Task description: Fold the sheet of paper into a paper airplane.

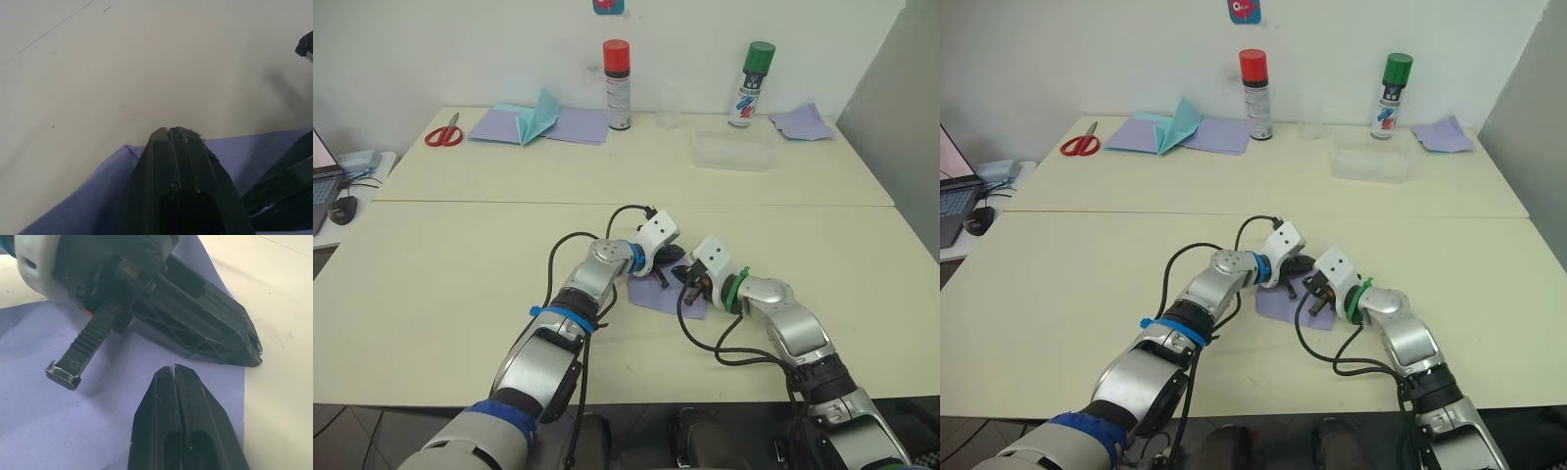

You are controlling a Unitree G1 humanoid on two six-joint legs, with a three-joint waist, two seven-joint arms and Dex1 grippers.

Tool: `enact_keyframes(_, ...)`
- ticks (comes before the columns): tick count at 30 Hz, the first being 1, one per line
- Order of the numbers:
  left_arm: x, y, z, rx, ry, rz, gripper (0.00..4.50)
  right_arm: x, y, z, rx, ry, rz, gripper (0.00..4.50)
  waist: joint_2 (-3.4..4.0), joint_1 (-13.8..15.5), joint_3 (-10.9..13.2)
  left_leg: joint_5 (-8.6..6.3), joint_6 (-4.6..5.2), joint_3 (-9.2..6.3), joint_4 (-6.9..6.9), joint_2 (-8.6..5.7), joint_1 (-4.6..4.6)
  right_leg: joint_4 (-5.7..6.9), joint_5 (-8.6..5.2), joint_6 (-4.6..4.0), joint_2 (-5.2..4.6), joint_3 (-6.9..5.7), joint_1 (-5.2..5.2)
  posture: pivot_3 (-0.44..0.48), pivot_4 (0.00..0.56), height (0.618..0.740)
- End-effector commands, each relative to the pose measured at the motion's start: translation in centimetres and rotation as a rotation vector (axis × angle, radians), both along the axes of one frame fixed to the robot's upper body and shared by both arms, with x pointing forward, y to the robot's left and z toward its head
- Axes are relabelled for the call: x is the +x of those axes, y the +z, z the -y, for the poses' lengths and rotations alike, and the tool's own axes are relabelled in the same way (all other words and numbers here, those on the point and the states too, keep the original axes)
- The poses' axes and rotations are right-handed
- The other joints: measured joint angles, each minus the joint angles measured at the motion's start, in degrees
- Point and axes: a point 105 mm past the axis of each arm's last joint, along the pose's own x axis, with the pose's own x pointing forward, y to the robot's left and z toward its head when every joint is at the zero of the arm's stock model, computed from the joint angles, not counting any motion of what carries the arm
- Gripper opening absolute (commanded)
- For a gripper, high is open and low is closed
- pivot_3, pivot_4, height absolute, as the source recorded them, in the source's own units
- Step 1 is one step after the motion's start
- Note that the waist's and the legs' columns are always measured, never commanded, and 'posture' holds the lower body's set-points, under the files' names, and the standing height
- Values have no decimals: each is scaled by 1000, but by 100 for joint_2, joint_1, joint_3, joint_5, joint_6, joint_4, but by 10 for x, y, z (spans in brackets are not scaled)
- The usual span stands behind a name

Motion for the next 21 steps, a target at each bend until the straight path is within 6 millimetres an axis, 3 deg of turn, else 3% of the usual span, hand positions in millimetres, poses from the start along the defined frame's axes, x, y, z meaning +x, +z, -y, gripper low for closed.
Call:
enact_keyframes(1, -3, -15, -3, 49, 9, -28, 0, -5, 10, 3, 6, 11, 20, 1272, 0, 0, 0, 0, 0, 0, 0, 0, 0, 0, 0, 0, 0, 0, 0, 0, 150, 740)
enact_keyframes(4, -4, -18, -3, 52, 6, -33, 0, -10, 27, 5, 46, 26, 38, 2387, 0, -1, 0, 0, 0, 0, 1, 0, 1, 0, 0, 0, 0, 0, 1, 0, 150, 740)
enact_keyframes(7, -6, -20, -3, 51, 3, -38, 0, -13, 50, 7, 135, 16, 51, 2387, 0, 0, 0, 0, 0, 0, 1, 0, 2, 2, 0, 0, 0, 0, 1, 0, 150, 740)
enact_keyframes(10, -7, -20, -3, 49, -2, -36, 0, -7, 56, 12, 183, -48, 56, 1610, -1, -1, -1, 0, 0, -3, 1, 1, 2, 3, 0, 0, 0, -2, 2, 0, 150, 740)
enact_keyframes(14, -9, -20, -2, 49, -10, -34, 0, 3, 43, 14, 164, -109, 31, 174, -1, -1, -1, 0, 0, -2, 1, 0, 2, 2, 0, 0, 0, -1, 3, 0, 150, 740)
enact_keyframes(21, -11, -20, 2, 51, -21, -32, 0, 20, 24, 15, 128, -192, 16, 27, -1, -2, -1, 0, 0, -1, 0, 0, 2, 1, 0, 0, 0, 0, 2, 0, 150, 740)
